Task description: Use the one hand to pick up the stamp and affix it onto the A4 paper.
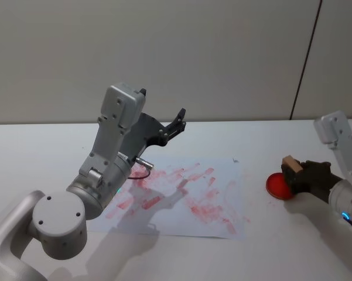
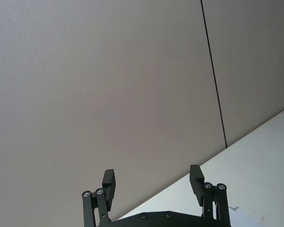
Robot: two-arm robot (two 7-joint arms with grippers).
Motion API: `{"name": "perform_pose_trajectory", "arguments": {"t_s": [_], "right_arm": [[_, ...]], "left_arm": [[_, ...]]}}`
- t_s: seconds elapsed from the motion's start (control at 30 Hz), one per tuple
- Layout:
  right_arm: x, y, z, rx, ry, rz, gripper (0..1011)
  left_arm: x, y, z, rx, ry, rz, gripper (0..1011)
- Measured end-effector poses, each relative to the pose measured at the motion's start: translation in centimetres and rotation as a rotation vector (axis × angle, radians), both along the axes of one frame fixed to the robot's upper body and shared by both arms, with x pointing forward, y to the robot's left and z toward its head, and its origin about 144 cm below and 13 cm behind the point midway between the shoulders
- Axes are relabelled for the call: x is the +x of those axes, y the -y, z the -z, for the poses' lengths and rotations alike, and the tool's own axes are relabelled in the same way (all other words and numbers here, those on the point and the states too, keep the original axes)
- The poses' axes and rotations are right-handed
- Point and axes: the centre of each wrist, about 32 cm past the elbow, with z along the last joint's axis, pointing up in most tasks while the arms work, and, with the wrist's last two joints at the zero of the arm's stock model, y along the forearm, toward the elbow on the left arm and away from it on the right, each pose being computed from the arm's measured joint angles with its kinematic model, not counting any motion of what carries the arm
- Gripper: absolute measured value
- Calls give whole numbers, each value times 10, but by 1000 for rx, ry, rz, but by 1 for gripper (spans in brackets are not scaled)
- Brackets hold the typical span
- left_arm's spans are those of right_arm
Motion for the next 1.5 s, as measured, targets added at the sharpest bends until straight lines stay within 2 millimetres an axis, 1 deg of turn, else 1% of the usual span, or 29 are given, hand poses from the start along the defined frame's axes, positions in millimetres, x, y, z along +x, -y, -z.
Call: {"name": "perform_pose_trajectory", "arguments": {"t_s": [0.3, 0.37, 0.43, 0.5, 0.6, 0.63, 0.67, 0.8, 0.87, 0.9, 0.97, 1.0, 1.13, 1.17, 1.5], "right_arm": [[1, 0, 5, -23, -19, -12, 220], [1, 0, 5, -25, -20, -13, 253], [1, 0, 6, -28, -22, -15, 333], [1, 0, 6, -30, -24, -15, 374], [1, 0, 7, -32, -26, -17, 482], [1, 0, 7, -33, -26, -17, 500], [2, 0, 7, -34, -27, -17, 560], [2, 0, 8, -36, -29, -18, 684], [2, 0, 8, -37, -30, -19, 721], [2, 0, 8, -37, -30, -19, 778], [2, 0, 8, -38, -31, -19, 814], [2, 0, 8, -38, -31, -19, 868], [2, 0, 8, -40, -31, -20, 949], [2, 0, 8, -40, -31, -20, 995], [2, 0, 9, -41, -32, -21, 1001]], "left_arm": [[0, 0, 0, 0, 0, 0, 1001], [0, 0, 0, 0, 0, 0, 1001], [0, 0, 0, 0, 0, 0, 1001], [0, 0, 0, 0, 0, 0, 1001], [0, 0, 0, 0, 0, 0, 1001], [0, 0, 0, 0, 0, 0, 1001], [0, 0, 0, 0, 0, 0, 1001], [0, 0, 0, 0, 0, 0, 1001], [0, 0, 0, 0, 0, 0, 1001], [0, 0, 0, 0, 0, 0, 1001], [0, 0, 0, 0, 0, 0, 1002], [0, 0, 0, 0, 0, 0, 1001], [0, 0, 0, 0, 0, 0, 1001], [0, 0, 0, 0, 0, 0, 1001], [0, 0, 0, 0, 0, 0, 1001]]}}
